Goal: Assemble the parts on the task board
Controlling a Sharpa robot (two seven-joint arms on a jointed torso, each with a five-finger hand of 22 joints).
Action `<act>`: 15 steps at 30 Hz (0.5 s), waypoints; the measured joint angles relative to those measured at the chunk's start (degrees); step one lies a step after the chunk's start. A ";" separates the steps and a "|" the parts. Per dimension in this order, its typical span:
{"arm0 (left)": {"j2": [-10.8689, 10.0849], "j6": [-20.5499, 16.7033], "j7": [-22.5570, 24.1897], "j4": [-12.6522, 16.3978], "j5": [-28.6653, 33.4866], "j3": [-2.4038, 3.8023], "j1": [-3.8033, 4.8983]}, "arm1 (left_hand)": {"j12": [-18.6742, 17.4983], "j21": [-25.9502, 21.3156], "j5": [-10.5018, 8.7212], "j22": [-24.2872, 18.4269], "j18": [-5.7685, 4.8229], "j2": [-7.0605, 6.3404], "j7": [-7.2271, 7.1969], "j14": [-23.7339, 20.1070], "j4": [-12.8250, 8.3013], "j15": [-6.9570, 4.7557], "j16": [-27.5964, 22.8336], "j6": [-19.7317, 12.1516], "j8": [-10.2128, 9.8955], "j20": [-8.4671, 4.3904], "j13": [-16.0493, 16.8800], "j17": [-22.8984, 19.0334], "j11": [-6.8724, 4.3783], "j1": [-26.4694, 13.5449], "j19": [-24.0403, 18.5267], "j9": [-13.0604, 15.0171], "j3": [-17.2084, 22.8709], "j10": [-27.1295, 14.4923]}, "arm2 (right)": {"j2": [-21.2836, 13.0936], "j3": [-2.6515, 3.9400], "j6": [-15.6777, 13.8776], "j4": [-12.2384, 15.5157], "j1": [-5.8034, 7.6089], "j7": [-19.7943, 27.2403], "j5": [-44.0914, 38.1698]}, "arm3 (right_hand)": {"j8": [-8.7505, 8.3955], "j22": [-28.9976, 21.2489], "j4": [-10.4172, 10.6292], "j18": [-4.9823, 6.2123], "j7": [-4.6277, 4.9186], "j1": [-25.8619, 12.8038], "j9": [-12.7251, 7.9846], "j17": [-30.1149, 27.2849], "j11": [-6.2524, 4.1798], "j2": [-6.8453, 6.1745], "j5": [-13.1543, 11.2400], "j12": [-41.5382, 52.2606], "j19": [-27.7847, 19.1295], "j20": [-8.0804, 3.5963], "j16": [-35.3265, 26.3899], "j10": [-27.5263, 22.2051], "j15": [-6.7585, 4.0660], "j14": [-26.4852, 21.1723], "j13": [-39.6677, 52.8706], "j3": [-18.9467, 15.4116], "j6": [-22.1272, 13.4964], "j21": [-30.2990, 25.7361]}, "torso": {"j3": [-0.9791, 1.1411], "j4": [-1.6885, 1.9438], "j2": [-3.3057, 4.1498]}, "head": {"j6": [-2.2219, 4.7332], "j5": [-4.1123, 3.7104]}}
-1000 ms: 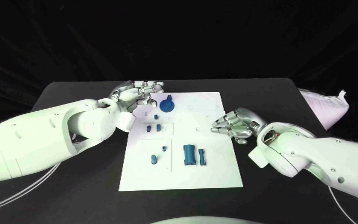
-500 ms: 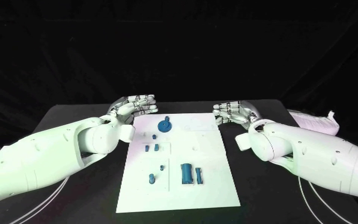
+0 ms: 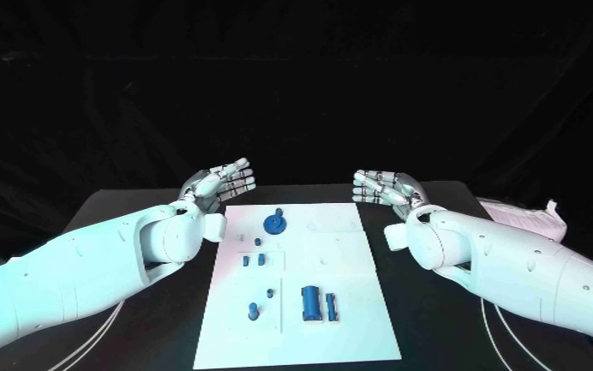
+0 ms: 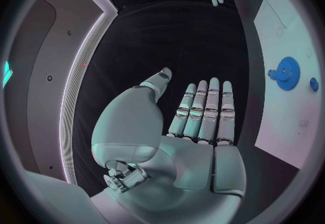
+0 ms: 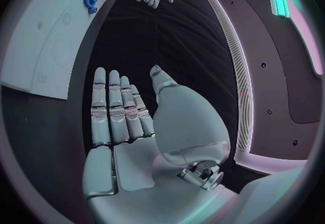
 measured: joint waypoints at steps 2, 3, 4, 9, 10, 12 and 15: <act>-0.08 -0.51 -0.01 0.84 -0.11 0.15 -0.40 | -1.05 -0.96 -1.29 -1.32 -0.30 1.17 -0.78 -4.06 -0.27 -0.52 -0.96 -4.10 -0.73 -1.01 -0.49 -1.17 -0.55 -5.49 -3.42 -0.54 -1.57 -4.32 | -0.40 -0.21 -0.61 1.30 -0.03 0.01 0.23 | -0.50 -1.02 -1.08 -0.30 -0.69 -6.06 -0.71 -0.92 -1.26 0.27 -0.68 -0.49 -4.49 -0.69 -0.76 -4.68 -0.55 -4.91 -1.35 -1.39 -4.09 -0.80 | 0.13 0.23 -0.35 | 0.32 -0.01; -0.12 -0.84 -0.01 1.32 -0.17 0.23 -0.57 | -1.39 -1.33 -1.86 -1.93 -0.62 1.64 -1.14 -5.96 -0.38 -1.01 -1.39 -6.04 -1.02 -1.48 -0.71 -1.64 -0.87 -8.06 -5.05 -0.76 -2.31 -6.38 | -0.56 -0.30 -0.94 2.00 -0.04 0.06 0.36 | -0.65 -1.48 -1.69 -0.61 -1.00 -8.75 -0.98 -1.33 -1.88 0.33 -1.01 -0.66 -6.49 -1.00 -1.07 -6.78 -0.76 -7.11 -1.90 -2.00 -5.91 -1.16 | 0.20 0.36 -0.59 | 0.52 0.00; -0.19 -1.26 0.00 1.90 -0.29 0.34 -0.76 | -1.75 -1.62 -2.27 -2.50 -1.19 2.01 -1.49 -7.69 -0.44 -1.68 -1.84 -7.77 -1.22 -1.90 -0.85 -2.01 -1.14 -10.41 -6.51 -0.93 -3.00 -8.22 | -0.80 -0.42 -1.41 2.96 -0.04 0.18 0.55 | -0.65 -1.79 -2.05 -1.17 -1.20 -10.57 -1.12 -1.60 -2.26 0.38 -1.22 -0.68 -7.85 -1.21 -1.21 -8.18 -0.89 -8.59 -2.24 -2.36 -7.14 -1.32 | 0.27 0.52 -0.83 | 0.72 0.03; -0.87 -5.52 0.59 6.10 -1.58 1.17 -2.13 | -2.65 -2.48 -3.58 -4.97 -2.05 3.19 -2.89 -15.30 -0.68 -4.14 -3.61 -15.46 -1.82 -3.78 -1.32 -3.17 -3.48 -20.72 -12.91 -1.44 -5.97 -16.39 | -2.25 -1.21 -5.68 10.16 0.04 1.82 2.31 | -1.10 -3.74 -3.80 -2.07 -2.61 -22.06 -1.83 -3.34 -4.08 0.58 -2.56 -1.13 -16.37 -2.52 -1.82 -17.06 -1.45 -17.93 -3.79 -4.11 -14.91 -2.80 | 0.76 1.52 -2.31 | 1.79 0.18; -1.00 -6.63 0.78 7.05 -1.91 1.34 -2.46 | -2.73 -2.60 -3.58 -5.40 -2.06 3.32 -3.13 -16.64 -0.71 -4.44 -3.89 -16.83 -1.82 -4.10 -1.39 -3.31 -4.04 -22.54 -14.04 -1.49 -6.45 -17.81 | -2.55 -1.36 -6.71 11.57 0.06 2.27 2.75 | -1.32 -4.17 -4.06 -2.08 -3.38 -24.65 -1.92 -3.73 -4.42 0.61 -2.99 -1.13 -18.30 -3.08 -1.84 -19.12 -1.53 -20.06 -4.02 -4.37 -16.67 -3.14 | 0.82 1.65 -2.49 | 1.88 0.19; -1.24 -9.15 1.22 9.10 -2.69 1.67 -3.19 | -2.86 -2.60 -3.93 -6.23 -2.92 3.54 -3.99 -19.18 -0.74 -4.91 -4.51 -19.35 -1.82 -4.71 -1.43 -3.51 -4.91 -25.95 -16.22 -1.58 -7.48 -20.52 | -3.11 -1.66 -8.86 14.09 0.07 3.28 3.71 | -1.32 -4.73 -4.41 -2.78 -4.49 -27.88 -2.02 -4.22 -4.77 0.64 -4.06 -1.24 -20.69 -4.19 -2.16 -21.72 -1.61 -22.69 -4.25 -4.51 -18.79 -3.78 | 0.91 1.86 -2.79 | 2.03 0.21; -1.51 -13.57 2.01 12.12 -4.20 2.05 -4.32 | -2.86 -2.84 -4.03 -7.20 -2.91 3.74 -5.64 -22.20 -0.80 -5.33 -5.20 -22.43 -2.04 -5.45 -1.53 -3.70 -5.70 -30.04 -18.77 -1.62 -8.68 -23.77 | -3.88 -2.03 -12.37 17.25 0.07 4.91 5.30 | -1.32 -5.59 -4.70 -2.96 -5.83 -33.04 -2.12 -5.00 -5.01 0.69 -5.68 -1.35 -24.53 -5.68 -2.16 -25.65 -1.70 -26.87 -4.53 -4.66 -22.29 -5.65 | 0.99 2.02 -3.01 | 2.11 0.21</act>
